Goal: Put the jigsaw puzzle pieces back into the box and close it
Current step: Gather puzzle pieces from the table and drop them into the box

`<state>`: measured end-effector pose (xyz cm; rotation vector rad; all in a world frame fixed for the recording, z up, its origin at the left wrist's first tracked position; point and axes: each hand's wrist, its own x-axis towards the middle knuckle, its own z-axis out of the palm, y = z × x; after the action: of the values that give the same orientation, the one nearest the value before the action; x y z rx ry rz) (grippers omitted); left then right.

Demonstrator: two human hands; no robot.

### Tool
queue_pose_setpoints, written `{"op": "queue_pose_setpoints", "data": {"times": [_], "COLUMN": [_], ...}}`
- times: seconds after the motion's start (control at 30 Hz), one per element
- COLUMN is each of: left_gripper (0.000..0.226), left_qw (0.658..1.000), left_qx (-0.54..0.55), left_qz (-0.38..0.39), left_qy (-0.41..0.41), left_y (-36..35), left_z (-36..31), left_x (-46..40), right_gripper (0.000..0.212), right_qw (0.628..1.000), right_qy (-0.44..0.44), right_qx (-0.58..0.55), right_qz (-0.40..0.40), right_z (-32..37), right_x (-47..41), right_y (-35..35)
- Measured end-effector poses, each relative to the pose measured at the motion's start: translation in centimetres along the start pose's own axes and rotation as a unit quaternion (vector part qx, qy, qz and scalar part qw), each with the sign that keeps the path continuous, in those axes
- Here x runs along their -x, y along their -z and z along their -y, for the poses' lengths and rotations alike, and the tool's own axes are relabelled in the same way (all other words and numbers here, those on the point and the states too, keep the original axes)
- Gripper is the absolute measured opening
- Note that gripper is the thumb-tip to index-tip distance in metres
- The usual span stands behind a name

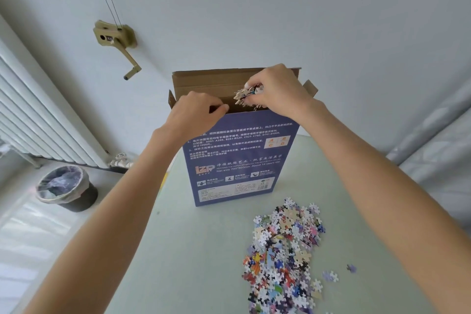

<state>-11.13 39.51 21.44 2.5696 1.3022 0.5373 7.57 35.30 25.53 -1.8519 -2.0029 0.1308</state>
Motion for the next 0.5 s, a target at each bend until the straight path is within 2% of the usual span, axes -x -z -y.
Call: {"op": "queue_pose_setpoints", "data": {"times": [0.1,0.23,0.37,0.5], "left_gripper": [0.019,0.014,0.014,0.012], "left_qw": [0.998,0.997,0.995,0.993], "left_qx": [0.05,0.047,0.055,0.071], "left_qz": [-0.021,-0.052,-0.074,-0.09], "left_qy": [-0.012,-0.027,-0.031,-0.034], "left_y": [-0.1,-0.7,-1.1,-1.3], "left_z": [0.0,0.0,0.0,-0.1], "left_x": [0.5,1.2,1.6,1.9], "right_gripper": [0.035,0.033,0.04,0.036], "right_qw": [0.997,0.98,0.982,0.988], "right_qy": [0.036,0.111,0.127,0.116], "right_qx": [0.073,0.158,0.119,0.065], "right_qz": [0.003,0.046,0.065,0.081], "right_z": [0.4,0.6,0.2,-0.2], "right_x": [-0.2,-0.4,-0.5,-0.7], "right_y": [-0.3,-0.2,-0.3,-0.6]}}
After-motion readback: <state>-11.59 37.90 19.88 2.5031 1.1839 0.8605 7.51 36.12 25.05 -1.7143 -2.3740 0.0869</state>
